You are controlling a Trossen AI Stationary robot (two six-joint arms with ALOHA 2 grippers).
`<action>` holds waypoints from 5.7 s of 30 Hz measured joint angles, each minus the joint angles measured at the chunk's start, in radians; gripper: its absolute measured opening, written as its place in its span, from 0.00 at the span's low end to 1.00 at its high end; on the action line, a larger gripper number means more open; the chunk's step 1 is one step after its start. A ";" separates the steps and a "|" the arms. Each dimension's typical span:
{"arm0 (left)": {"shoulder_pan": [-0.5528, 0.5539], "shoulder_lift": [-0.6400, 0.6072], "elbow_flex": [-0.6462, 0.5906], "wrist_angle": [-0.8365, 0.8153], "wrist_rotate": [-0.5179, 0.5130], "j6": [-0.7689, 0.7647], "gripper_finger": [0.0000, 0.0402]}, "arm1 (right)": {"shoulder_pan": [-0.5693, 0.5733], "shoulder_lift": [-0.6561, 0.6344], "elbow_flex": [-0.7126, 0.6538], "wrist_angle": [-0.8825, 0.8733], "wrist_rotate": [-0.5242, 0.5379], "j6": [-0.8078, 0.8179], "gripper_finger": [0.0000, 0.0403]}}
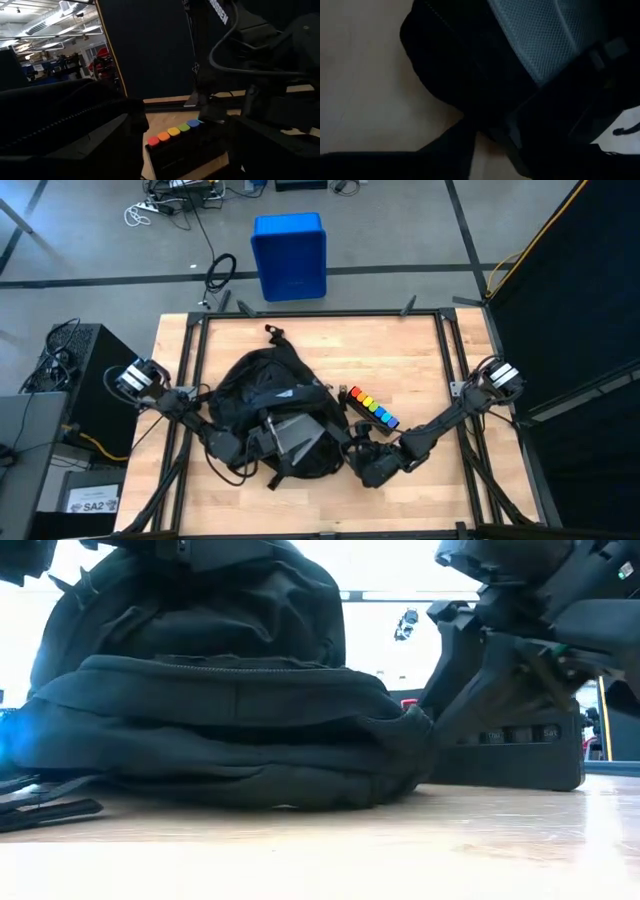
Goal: Unpack backpack
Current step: Remove the lid of the black medicine organizer from the black backpack
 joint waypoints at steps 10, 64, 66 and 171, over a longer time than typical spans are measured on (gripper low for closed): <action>-0.097 -0.038 0.000 -0.009 -0.052 0.009 0.75 | -0.003 0.000 0.037 0.003 0.007 0.042 0.02; -0.185 -0.048 0.000 -0.224 0.599 -0.181 0.68 | -0.193 -0.009 0.196 0.453 -0.422 -0.031 0.00; -0.185 -0.048 0.000 -0.302 0.651 -0.277 0.68 | -0.220 -0.009 0.196 0.458 -0.443 -0.030 0.00; -0.043 0.176 0.423 0.149 -0.159 1.259 0.34 | -0.076 -0.328 0.196 0.454 -0.709 0.046 0.09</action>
